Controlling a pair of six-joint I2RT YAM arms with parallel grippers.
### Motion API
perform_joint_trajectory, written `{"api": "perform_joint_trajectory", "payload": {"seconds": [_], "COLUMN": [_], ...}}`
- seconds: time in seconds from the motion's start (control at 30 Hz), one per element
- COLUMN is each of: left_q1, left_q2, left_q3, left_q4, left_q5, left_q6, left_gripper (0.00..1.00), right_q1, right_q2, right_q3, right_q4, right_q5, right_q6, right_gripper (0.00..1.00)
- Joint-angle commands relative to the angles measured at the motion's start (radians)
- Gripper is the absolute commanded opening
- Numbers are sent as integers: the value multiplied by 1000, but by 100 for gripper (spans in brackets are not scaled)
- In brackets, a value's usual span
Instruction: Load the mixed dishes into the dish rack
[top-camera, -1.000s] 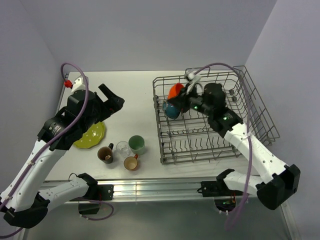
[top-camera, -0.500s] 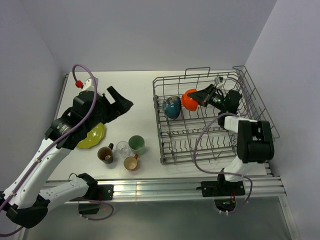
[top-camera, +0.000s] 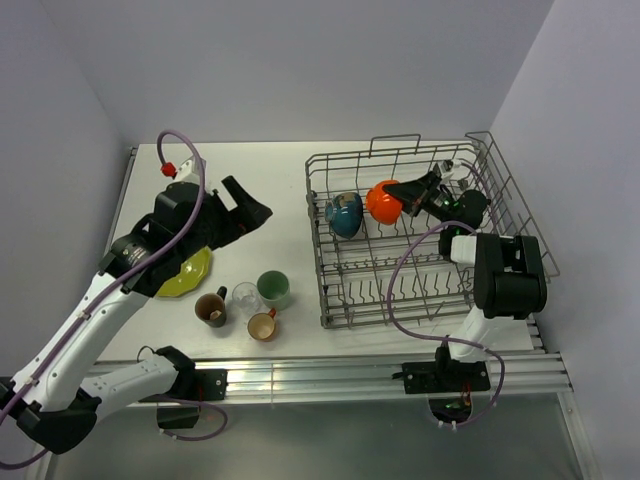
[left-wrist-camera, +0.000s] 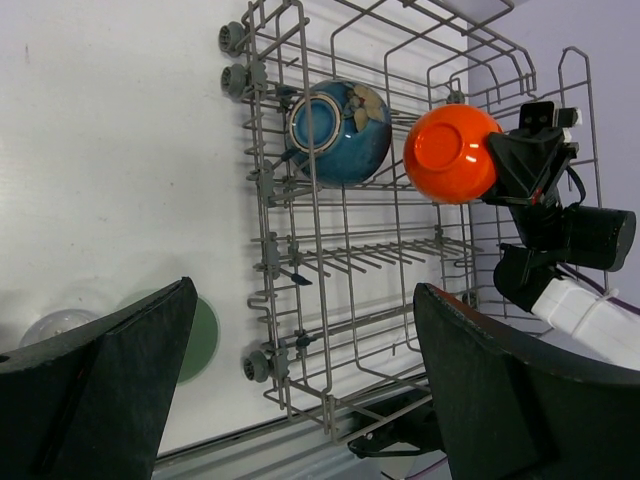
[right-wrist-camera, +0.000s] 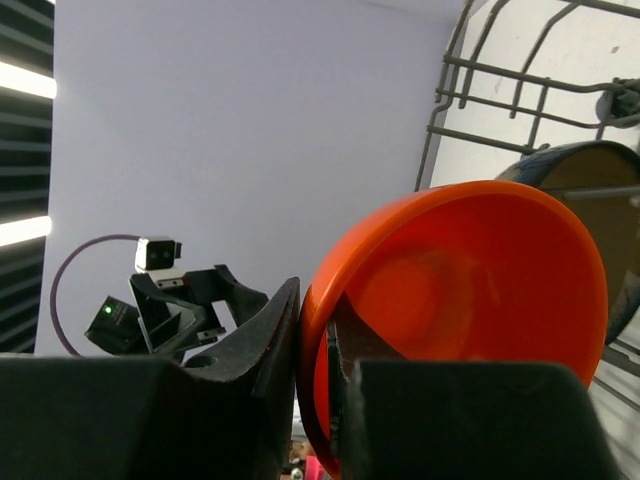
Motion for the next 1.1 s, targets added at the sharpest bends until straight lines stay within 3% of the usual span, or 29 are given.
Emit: {"api": "perform_joint_trajectory", "payload": {"seconds": [0.0,0.47,0.63,0.9,1.07], "left_q1": [0,-1,0,-1,-1], "left_q2": [2,17,34,37,46], "left_q3": [0,-4,-20,-60,-99], "left_q4": [39,24,21,11,-9], "left_q5": [19,6,24,24,24], "left_q6": [25,22,27,36,42], "left_gripper": [96,96,96,96,96], "right_q1": [-39,-73,-75,-75,-75], "right_q2": [10,131,166,132,91], "right_q3": [-25,-11,-7,4,15], "right_q4": [495,494,487,343,207], "right_q5": [-1,7,7,-9,-22], "right_q6": [23,14,0,-111,-193], "right_gripper": [0,2,21,29,60]}}
